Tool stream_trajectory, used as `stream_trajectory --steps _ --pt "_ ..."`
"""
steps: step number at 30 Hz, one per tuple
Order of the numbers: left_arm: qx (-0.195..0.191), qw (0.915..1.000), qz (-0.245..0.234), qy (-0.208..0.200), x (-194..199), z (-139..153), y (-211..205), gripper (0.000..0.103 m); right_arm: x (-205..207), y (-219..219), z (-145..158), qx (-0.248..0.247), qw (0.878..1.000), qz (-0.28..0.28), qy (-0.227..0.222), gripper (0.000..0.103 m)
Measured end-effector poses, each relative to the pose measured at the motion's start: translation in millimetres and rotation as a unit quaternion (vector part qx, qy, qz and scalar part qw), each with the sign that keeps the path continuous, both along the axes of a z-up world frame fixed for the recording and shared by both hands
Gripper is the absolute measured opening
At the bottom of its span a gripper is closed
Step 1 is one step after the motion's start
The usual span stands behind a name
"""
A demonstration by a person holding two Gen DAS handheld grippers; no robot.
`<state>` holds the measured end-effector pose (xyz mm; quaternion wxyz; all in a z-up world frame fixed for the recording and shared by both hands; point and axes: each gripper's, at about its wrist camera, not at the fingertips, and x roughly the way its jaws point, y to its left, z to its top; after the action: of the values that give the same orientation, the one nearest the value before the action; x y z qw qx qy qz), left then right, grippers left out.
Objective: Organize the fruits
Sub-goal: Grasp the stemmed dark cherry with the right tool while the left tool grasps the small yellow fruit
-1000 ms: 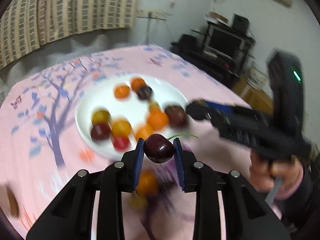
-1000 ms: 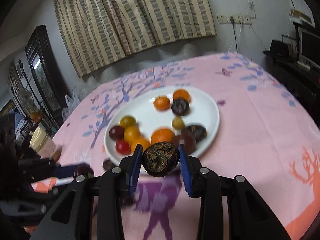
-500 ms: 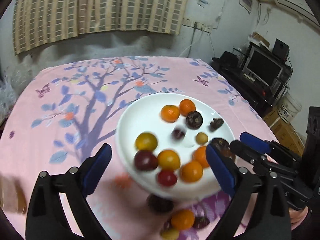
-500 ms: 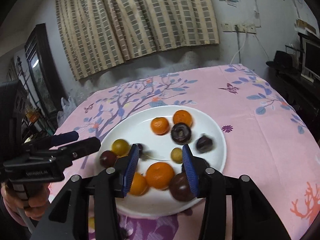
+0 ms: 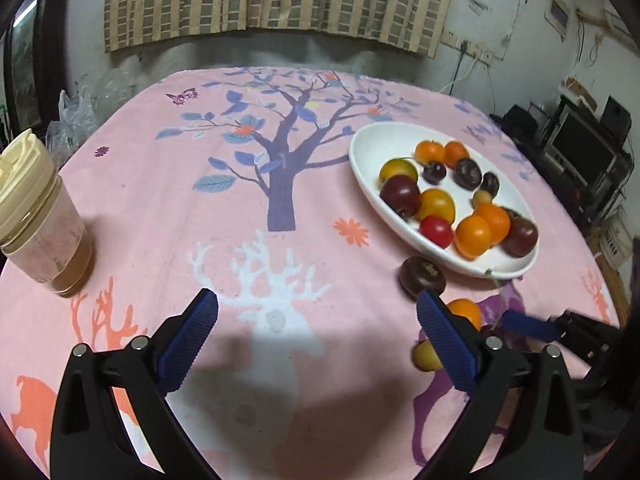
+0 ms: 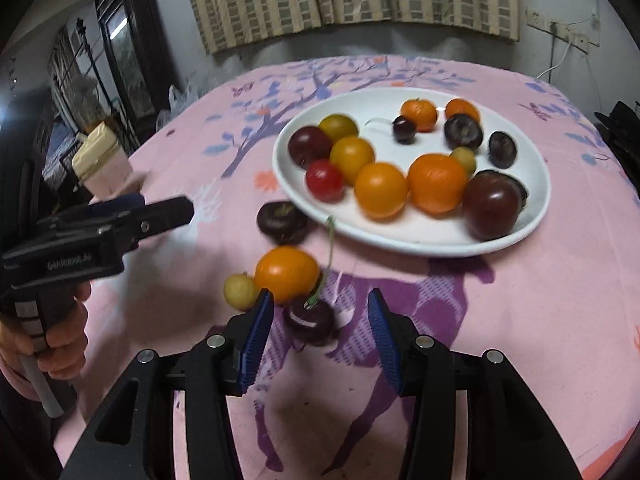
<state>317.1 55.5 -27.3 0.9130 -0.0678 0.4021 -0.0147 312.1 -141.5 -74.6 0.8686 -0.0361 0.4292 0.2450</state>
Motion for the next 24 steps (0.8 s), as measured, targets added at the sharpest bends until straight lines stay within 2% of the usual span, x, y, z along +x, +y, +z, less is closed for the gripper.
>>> stream_trajectory --steps 3,9,18,24 --pt "-0.001 0.9999 -0.008 -0.008 -5.2 3.6 -0.7 0.098 -7.9 8.0 -1.9 -0.012 1.0 0.016 -0.006 0.049" --pt "0.004 0.9999 -0.011 -0.006 -6.5 3.5 -3.8 0.098 -7.9 11.6 -6.4 -0.024 1.0 0.014 -0.004 0.047" --pt "0.002 1.0 -0.009 -0.001 -4.9 1.6 -3.7 0.098 -3.7 11.8 -13.2 -0.035 0.999 0.007 -0.004 0.03" --pt "0.007 0.9999 -0.013 0.007 -3.6 -1.1 -4.9 0.098 -5.2 4.2 -5.2 -0.012 1.0 0.005 -0.004 0.03"
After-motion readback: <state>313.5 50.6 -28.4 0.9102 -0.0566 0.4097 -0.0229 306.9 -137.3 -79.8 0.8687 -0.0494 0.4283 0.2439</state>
